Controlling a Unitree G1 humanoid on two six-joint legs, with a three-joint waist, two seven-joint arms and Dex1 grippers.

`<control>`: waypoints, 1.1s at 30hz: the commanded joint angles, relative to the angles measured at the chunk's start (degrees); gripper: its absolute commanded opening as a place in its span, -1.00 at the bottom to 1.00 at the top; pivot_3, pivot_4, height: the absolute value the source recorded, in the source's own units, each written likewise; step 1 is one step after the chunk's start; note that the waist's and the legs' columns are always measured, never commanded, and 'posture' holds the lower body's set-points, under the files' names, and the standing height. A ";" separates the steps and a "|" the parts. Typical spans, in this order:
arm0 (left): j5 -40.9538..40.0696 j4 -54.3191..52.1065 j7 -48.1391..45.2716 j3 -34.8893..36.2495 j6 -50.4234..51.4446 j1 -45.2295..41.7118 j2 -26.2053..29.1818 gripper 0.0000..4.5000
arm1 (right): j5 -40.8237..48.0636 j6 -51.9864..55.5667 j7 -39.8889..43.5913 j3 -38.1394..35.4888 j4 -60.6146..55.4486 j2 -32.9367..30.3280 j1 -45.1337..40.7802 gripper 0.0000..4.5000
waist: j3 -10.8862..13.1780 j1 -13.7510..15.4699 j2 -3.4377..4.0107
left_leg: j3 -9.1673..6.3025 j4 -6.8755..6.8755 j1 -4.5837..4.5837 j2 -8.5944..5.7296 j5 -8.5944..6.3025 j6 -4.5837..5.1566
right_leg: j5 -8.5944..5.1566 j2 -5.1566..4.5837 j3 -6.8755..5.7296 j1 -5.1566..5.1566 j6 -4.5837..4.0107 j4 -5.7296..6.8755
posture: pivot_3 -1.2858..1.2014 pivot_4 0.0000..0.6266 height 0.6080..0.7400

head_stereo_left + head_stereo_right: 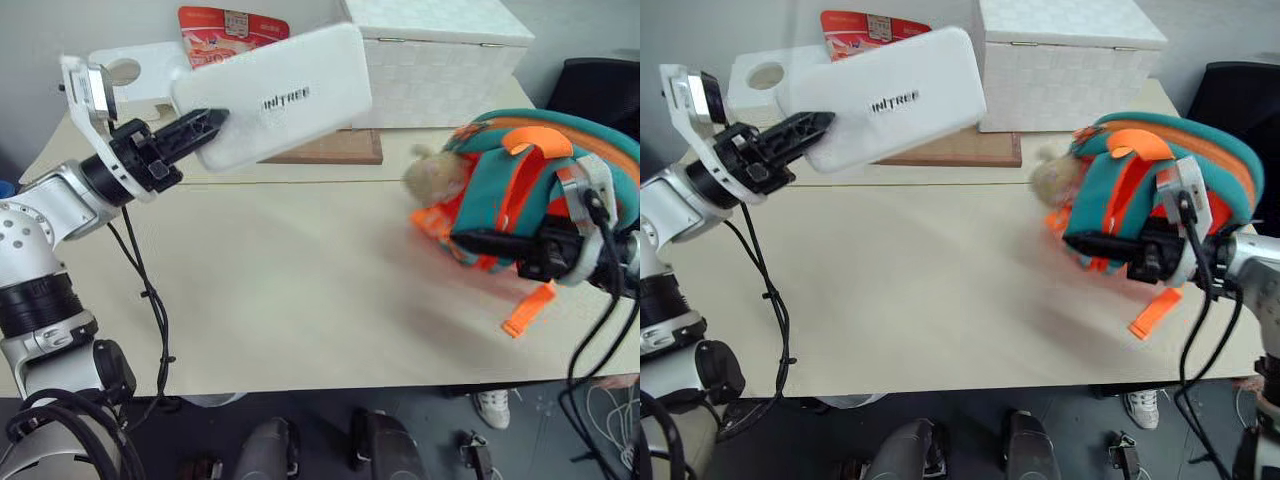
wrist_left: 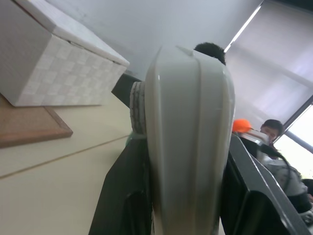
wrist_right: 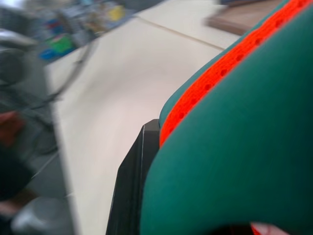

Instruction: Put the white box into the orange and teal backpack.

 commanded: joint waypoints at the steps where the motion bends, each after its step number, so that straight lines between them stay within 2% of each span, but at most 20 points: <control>1: 0.77 -0.59 -6.50 -1.94 -2.74 -1.56 2.13 -0.44 | 8.20 3.84 2.99 -4.80 -4.16 -3.95 1.82 -0.98 | 0.02 0.11 -0.03 | 0.00 0.00 -0.01 -0.01 0.00 0.01 | 0.00 -0.02 0.00 0.00 0.00 -0.01 | 0.03 -0.52 1.00; 5: 0.19 -0.38 -12.09 -3.97 -2.56 -1.88 2.87 -0.44 | 11.29 5.18 2.35 -6.62 -3.91 -6.16 3.68 -0.98 | 0.04 0.25 -0.08 | -0.01 0.01 -0.01 -0.02 0.01 0.04 | 0.00 -0.09 0.04 0.01 0.00 0.00 | 0.03 -0.52 1.00; 10: 2.04 -0.46 -18.21 -7.51 -4.32 -1.88 2.62 -0.44 | 10.56 4.19 3.12 -7.18 -3.03 -7.60 6.57 -0.98 | 0.05 0.30 -0.09 | -0.03 0.01 -0.02 -0.01 0.01 0.04 | 0.00 -0.10 0.04 0.01 -0.01 -0.02 | 0.03 -0.52 1.00; 14: 13.67 3.62 -23.62 -17.10 -15.79 -3.55 0.86 -0.44 | 10.00 3.10 4.37 -7.13 -1.20 -8.66 6.52 -0.98 | 0.05 0.88 -0.09 | -0.01 0.03 0.00 -0.05 0.03 0.09 | 0.00 -0.10 0.03 0.02 -0.01 0.01 | 0.03 -0.52 1.00; 20: 20.36 9.17 -31.15 -22.37 -22.85 -9.13 -0.25 -0.44 | 10.42 2.88 7.43 -6.70 1.44 -11.23 5.20 -0.98 | 0.10 1.47 -0.18 | -0.01 0.07 -0.14 -0.02 0.01 0.12 | 0.01 -0.08 0.00 -0.07 -0.01 -0.04 | 0.03 -0.52 1.00; 27: 23.55 12.18 -34.29 -23.08 -26.36 -13.06 -2.15 -0.44 | 8.98 2.07 10.17 -5.72 1.52 -12.08 5.51 -0.98 | 0.12 1.62 -0.21 | 0.02 0.12 -0.19 -0.04 -0.04 0.22 | 0.01 -0.07 -0.19 -0.09 0.00 -0.06 | 0.03 -0.52 1.00; 33: 23.23 10.35 -35.59 -22.69 -25.71 -14.39 -3.86 -0.44 | 12.15 3.42 10.80 -8.06 -2.36 -12.20 6.47 -0.98 | 0.13 1.54 -0.22 | -0.02 0.19 -0.22 -0.05 -0.01 0.28 | 0.03 -0.14 -0.12 -0.08 0.04 0.00 | 0.03 -0.52 1.00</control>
